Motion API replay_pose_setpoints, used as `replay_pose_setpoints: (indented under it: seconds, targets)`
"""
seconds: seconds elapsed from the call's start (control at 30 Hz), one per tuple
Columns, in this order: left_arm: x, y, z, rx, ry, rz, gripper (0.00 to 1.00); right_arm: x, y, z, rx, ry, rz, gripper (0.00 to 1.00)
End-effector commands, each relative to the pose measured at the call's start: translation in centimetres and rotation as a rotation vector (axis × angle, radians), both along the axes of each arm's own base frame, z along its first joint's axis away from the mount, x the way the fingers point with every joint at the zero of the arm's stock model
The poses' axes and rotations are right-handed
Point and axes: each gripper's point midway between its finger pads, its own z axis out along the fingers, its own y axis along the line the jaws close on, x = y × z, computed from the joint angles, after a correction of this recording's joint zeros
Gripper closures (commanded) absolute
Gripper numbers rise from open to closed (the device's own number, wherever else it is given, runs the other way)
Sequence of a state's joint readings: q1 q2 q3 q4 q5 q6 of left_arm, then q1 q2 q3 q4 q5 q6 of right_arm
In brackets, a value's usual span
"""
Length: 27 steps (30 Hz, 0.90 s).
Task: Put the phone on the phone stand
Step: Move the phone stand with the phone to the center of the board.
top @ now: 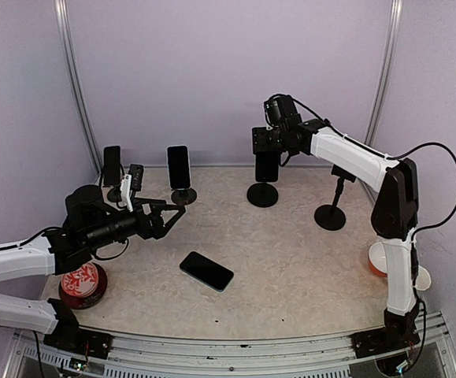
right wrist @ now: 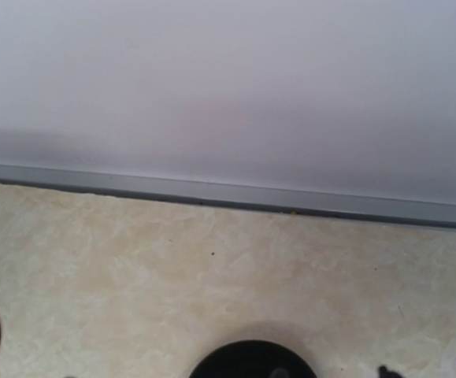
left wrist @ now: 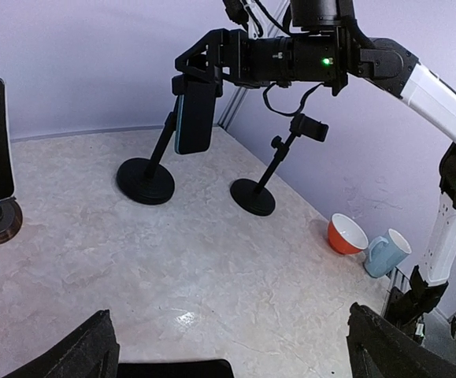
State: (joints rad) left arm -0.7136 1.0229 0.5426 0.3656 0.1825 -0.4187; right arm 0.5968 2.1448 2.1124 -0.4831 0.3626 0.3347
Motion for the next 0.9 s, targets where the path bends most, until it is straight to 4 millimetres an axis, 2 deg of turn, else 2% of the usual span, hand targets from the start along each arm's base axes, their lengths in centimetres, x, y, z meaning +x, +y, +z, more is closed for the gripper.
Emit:
replay_pose_setpoints:
  seconds: [0.0,0.27,0.63,0.87]
  targets:
    - [0.0,0.4,0.1,-0.004,-0.011,0.008,0.01,1.1,-0.8,4.8,0.089,-0.122,-0.042,0.51]
    - [-0.1,0.6,-0.1,-0.008,-0.007,0.015,0.01,1.6,-0.9,3.6,0.071,-0.105,-0.051,0.49]
    - [-0.1,0.7,-0.3,-0.006,-0.004,0.017,0.01,2.2,-1.5,2.5,0.052,-0.091,-0.069,0.42]
    - [-0.1,0.6,-0.4,-0.009,0.002,0.016,0.01,2.4,-1.5,1.9,0.045,-0.079,-0.064,0.31]
